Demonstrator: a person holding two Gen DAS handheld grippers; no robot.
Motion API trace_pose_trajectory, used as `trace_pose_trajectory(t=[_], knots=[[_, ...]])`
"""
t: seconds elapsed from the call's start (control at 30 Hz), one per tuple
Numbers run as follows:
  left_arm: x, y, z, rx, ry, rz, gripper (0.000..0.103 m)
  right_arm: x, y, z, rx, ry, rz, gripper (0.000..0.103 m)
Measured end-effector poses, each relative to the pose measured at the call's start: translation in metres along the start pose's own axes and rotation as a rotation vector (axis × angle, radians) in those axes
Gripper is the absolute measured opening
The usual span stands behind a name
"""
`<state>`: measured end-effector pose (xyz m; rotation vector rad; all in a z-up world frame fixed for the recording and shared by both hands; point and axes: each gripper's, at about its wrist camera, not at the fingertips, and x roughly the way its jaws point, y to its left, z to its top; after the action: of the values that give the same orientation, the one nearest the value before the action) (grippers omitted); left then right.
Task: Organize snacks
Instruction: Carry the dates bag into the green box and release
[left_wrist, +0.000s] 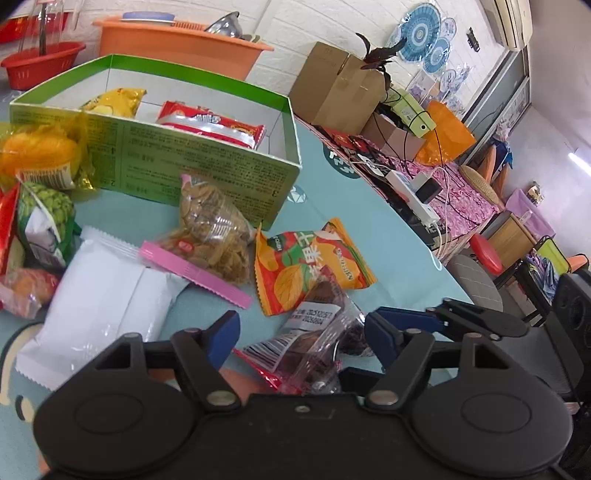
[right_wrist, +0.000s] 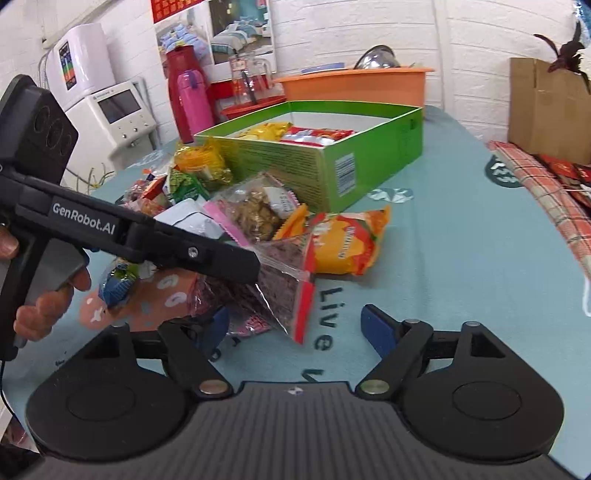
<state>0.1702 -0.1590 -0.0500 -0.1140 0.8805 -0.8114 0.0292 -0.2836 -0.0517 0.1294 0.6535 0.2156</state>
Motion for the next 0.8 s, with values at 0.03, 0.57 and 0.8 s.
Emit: trace_pose_trajectory(t=[0.03,0.57,0.8], knots=[[0.000,0.001,-0.001,0.002,0.001,-0.001,0.103,0.002,0.001,0.001,-0.007,-0.004,0.011,0.103],[-0.038,-0.031,0.049,0.129,-0.177,-0.014,0.092,-0.022,0.015,0.059,-0.093,-0.179,0.017,0.058],[-0.021,-0.015,0.112,0.138,-0.247,0.003,0.092,0.007,-0.007,0.113,-0.109,-0.248,-0.025,0.059]])
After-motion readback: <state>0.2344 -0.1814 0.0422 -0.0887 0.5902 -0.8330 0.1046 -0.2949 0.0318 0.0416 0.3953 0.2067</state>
